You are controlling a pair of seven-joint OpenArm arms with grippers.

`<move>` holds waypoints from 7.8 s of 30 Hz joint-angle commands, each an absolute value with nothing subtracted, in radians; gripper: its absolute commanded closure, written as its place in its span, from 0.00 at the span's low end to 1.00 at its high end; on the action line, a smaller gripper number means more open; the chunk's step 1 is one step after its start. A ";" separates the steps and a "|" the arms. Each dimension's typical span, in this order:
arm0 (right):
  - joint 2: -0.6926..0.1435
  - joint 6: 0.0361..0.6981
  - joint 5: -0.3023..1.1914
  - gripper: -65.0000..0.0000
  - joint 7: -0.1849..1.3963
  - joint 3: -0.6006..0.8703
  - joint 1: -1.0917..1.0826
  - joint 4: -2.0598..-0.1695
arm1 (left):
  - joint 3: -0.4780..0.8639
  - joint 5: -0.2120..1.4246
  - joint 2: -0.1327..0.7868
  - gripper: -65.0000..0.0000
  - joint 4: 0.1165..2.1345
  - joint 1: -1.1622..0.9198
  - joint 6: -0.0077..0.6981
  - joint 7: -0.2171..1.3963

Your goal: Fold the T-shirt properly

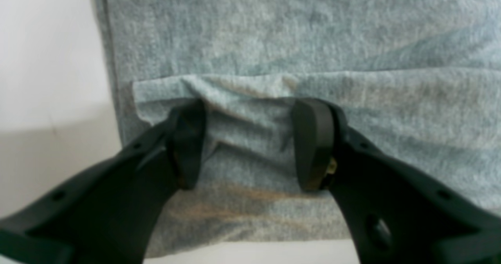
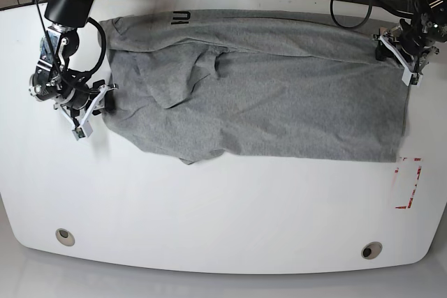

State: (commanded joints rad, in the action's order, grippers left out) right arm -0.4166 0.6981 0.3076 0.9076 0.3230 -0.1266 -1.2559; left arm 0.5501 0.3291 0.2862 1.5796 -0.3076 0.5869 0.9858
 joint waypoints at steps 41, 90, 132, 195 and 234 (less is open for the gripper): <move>-0.292 0.698 0.320 0.20 1.277 0.280 -0.073 -1.922 | 0.547 0.262 0.278 0.49 1.587 -0.268 0.588 1.035; -0.236 0.698 0.071 0.38 0.947 0.464 -0.363 -1.253 | 0.556 0.469 0.277 0.49 1.853 -0.219 0.639 1.198; -0.196 0.698 0.064 0.95 0.866 0.461 -0.265 -1.208 | 0.621 0.374 0.283 0.27 1.379 0.317 0.289 1.056; -0.203 0.698 0.062 1.00 0.865 0.460 -0.280 -1.216 | 0.400 0.153 0.271 0.93 0.918 0.456 0.294 0.667; -0.275 0.698 0.030 1.00 1.033 0.366 -0.302 -1.589 | 0.441 0.151 0.275 0.94 1.376 0.407 0.430 0.891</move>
State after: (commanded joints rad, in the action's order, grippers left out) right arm -0.2754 0.6981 0.0299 1.0334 0.3659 -0.3015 -1.5888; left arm 0.4411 0.1511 0.2754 1.3755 0.4074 0.4304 0.8907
